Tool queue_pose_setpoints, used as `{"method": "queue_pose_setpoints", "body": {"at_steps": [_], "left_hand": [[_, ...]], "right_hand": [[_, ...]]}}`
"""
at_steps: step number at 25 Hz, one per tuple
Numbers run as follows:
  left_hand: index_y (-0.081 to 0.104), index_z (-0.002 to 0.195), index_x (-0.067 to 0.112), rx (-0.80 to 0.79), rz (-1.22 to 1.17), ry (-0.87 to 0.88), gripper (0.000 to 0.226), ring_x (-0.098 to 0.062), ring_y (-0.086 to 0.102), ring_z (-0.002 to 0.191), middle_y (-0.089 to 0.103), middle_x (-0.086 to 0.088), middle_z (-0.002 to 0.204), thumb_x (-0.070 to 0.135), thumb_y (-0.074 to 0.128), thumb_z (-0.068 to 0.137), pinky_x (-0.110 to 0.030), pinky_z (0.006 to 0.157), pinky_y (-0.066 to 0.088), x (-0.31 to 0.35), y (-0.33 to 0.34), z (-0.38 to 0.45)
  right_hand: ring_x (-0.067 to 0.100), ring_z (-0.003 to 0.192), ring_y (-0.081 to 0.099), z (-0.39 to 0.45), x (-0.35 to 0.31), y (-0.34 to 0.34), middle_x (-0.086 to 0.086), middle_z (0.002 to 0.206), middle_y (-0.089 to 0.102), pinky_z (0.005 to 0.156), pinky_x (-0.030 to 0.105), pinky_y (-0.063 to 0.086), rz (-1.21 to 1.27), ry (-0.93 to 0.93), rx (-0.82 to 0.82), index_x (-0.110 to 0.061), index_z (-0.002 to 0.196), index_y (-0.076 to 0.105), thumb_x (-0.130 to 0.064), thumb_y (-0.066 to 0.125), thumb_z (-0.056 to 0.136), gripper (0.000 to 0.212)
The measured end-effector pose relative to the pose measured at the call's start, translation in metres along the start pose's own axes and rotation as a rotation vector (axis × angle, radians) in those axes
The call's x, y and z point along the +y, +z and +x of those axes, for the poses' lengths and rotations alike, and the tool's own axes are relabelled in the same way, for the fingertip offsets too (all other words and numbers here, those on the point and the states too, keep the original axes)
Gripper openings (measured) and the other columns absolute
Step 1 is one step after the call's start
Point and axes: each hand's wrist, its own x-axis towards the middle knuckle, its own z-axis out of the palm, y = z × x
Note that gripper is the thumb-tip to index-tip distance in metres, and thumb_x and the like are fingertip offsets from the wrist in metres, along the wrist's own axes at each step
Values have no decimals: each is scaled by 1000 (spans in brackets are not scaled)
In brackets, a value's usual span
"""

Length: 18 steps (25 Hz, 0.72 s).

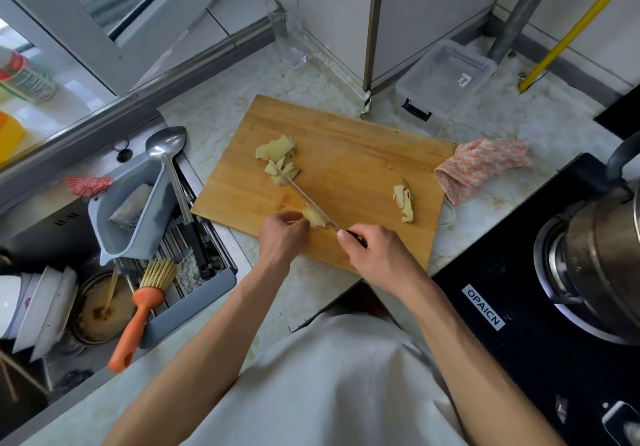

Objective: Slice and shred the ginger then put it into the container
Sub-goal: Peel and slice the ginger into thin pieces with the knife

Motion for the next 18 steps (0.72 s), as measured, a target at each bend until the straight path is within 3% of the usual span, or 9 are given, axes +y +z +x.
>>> {"method": "queue_pose_setpoints", "body": {"at_steps": [4, 7, 11, 15, 18], "left_hand": [[68, 119, 13, 70, 249, 222, 29, -21, 65, 92, 67, -3, 104, 21, 61, 92, -35, 79, 57, -3, -12, -8], [68, 123, 12, 122, 467, 478, 30, -23, 63, 97, 64, -7, 118, 18, 59, 94, -36, 84, 54, -3, -24, 8], [67, 124, 7, -27, 873, 852, 32, -35, 60, 110, 60, -15, 127, 8, 55, 94, -41, 89, 54, 8, -36, 52], [46, 145, 5, -89, 1009, 844, 56, -34, 45, 134, 43, -14, 150, 6, 53, 90, -45, 111, 40, 22, -37, 77], [48, 144, 6, -105, 905, 835, 57, -33, 45, 133, 44, -14, 149, 3, 54, 87, -40, 111, 39, 26, -37, 75]], "right_hand": [[33, 68, 58, -7, 11, -10, 19, 72, 63, 62, 44, 48, 34, 11, 48, -3, 80, 55, -41, 48, 102, 45], [25, 55, 50, -8, 17, -16, 21, 74, 63, 56, 43, 47, 40, 11, 64, -3, 81, 57, -42, 49, 102, 44], [19, 54, 48, -5, 16, -13, 22, 74, 60, 57, 45, 48, 86, 17, 88, -3, 81, 58, -41, 49, 102, 44], [20, 53, 49, -3, 14, -12, 19, 71, 61, 56, 46, 49, 109, 29, 95, -5, 79, 58, -40, 49, 102, 43], [23, 53, 47, -4, 15, -13, 22, 73, 59, 55, 46, 48, 86, 31, 95, -5, 81, 59, -41, 49, 101, 43]]}}
